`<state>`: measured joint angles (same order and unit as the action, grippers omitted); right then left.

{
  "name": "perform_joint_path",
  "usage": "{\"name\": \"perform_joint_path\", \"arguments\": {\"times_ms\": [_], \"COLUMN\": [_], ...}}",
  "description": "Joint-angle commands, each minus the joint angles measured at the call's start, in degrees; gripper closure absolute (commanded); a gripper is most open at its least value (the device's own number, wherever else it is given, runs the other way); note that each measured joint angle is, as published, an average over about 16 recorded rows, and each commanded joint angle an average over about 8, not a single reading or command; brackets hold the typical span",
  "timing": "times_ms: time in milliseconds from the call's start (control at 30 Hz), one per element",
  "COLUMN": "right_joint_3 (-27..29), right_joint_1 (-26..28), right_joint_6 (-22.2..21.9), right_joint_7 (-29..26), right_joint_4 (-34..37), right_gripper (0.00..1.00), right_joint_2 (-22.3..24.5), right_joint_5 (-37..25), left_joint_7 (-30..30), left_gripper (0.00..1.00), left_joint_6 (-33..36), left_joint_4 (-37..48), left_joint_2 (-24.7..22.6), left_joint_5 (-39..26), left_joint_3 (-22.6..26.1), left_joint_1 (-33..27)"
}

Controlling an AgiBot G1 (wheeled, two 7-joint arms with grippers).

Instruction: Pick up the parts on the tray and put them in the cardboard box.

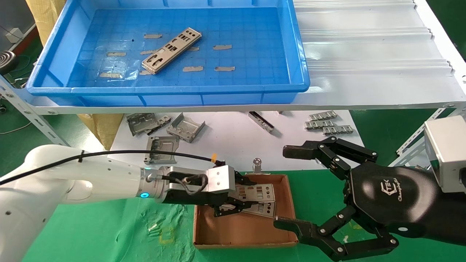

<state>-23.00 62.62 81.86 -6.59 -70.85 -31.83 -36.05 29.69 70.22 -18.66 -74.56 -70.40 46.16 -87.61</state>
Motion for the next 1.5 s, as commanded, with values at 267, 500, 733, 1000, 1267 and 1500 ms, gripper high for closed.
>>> {"name": "perform_joint_path", "arguments": {"times_ms": [267,500,733,1000,1267,1500], "right_joint_3": [0.0,0.0,0.0,0.0,0.0,0.0], "right_joint_1": [0.0,0.0,0.0,0.0,0.0,0.0], "right_joint_6": [0.0,0.0,0.0,0.0,0.0,0.0], "right_joint_7": [0.0,0.0,0.0,0.0,0.0,0.0], "right_joint_4": [0.0,0.0,0.0,0.0,0.0,0.0], "right_gripper": [0.0,0.0,0.0,0.0,0.0,0.0], "right_joint_2": [0.0,0.0,0.0,0.0,0.0,0.0], "right_joint_5": [0.0,0.0,0.0,0.0,0.0,0.0], "left_joint_7": [5.2,6.2,6.2,1.3,-0.2,-1.0], "left_gripper": [0.0,0.0,0.0,0.0,0.0,0.0], "left_joint_6": [-0.4,1.6,5.4,16.0,19.6,18.6], "left_joint_4": [5.1,6.1,7.2,10.7,12.0,9.8], "left_joint_2": [-2.4,-2.4,-1.7,0.2,0.7,1.7], "left_joint_5": [-0.1,1.1,3.7,8.6,10.0,10.2], "left_joint_3": [0.5,0.5,-0.6,-3.1,-3.8,-4.4], "left_joint_1": [-0.7,-1.2,-2.1,-2.4,-2.1,-1.3]}}
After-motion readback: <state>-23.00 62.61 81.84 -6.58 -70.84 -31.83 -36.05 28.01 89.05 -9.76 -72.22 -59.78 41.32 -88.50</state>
